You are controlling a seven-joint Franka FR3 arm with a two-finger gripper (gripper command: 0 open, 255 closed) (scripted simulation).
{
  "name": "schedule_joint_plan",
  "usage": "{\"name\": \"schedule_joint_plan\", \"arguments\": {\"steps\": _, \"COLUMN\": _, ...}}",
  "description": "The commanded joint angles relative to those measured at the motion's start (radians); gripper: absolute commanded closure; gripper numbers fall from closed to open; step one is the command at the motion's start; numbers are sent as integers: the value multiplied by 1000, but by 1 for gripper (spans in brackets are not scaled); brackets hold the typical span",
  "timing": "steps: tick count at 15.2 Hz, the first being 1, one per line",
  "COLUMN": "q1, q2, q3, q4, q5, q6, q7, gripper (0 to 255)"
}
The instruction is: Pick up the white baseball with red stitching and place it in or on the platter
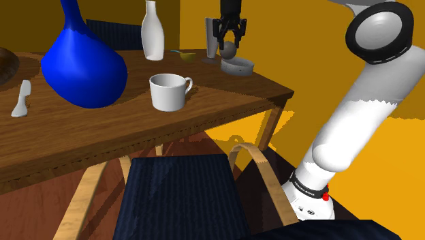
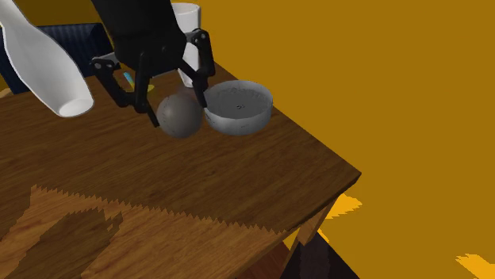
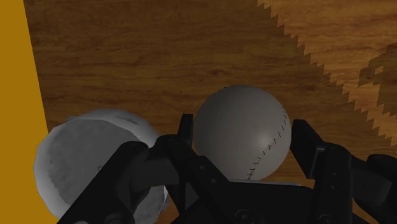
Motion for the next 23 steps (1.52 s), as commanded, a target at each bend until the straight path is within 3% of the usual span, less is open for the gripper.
{"name": "schedule_joint_plan", "arguments": {"steps": 1, "q1": 1, "q2": 16, "q3": 2, "q4": 50, "q5": -1, "q6": -35, "q7": 2, "gripper": 255}}
{"name": "schedule_joint_plan", "arguments": {"steps": 10, "q1": -97, "q2": 153, "q3": -90, "q4": 246, "q5": -27, "q6": -86, "q7": -198, "gripper": 255}}
{"name": "schedule_joint_plan", "arguments": {"steps": 17, "q1": -201, "q2": 364, "q3": -153, "q4": 556, "q5": -22, "q6": -176, "q7": -364, "gripper": 255}}
{"name": "schedule_joint_plan", "arguments": {"steps": 23, "q1": -192, "q2": 269, "q3": -149, "q4": 323, "q5": -29, "q6": -39, "q7": -350, "gripper": 255}}
